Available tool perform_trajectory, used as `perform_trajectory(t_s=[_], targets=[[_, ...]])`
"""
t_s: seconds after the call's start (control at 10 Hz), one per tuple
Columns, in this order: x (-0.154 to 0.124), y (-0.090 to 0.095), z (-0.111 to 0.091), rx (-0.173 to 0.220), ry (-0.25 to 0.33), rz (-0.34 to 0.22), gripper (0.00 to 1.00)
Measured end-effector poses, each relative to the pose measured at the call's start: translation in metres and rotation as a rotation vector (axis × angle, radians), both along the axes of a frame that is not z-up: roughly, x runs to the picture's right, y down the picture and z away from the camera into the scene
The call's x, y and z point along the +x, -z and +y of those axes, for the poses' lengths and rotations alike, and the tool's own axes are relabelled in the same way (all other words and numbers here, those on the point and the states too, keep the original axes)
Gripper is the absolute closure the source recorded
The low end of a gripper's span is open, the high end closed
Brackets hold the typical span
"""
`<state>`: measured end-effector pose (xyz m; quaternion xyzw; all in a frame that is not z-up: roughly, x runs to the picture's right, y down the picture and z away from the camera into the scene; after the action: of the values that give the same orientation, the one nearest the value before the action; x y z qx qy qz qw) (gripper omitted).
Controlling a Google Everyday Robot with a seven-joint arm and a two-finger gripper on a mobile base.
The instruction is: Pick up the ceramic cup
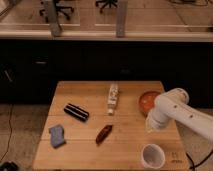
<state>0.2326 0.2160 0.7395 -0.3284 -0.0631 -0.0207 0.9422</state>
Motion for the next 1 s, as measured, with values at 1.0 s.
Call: perform_trajectory(t_s=[1.0], targets=[[0.020, 0.007, -0.041, 0.134, -0.026, 0.010, 0.20]])
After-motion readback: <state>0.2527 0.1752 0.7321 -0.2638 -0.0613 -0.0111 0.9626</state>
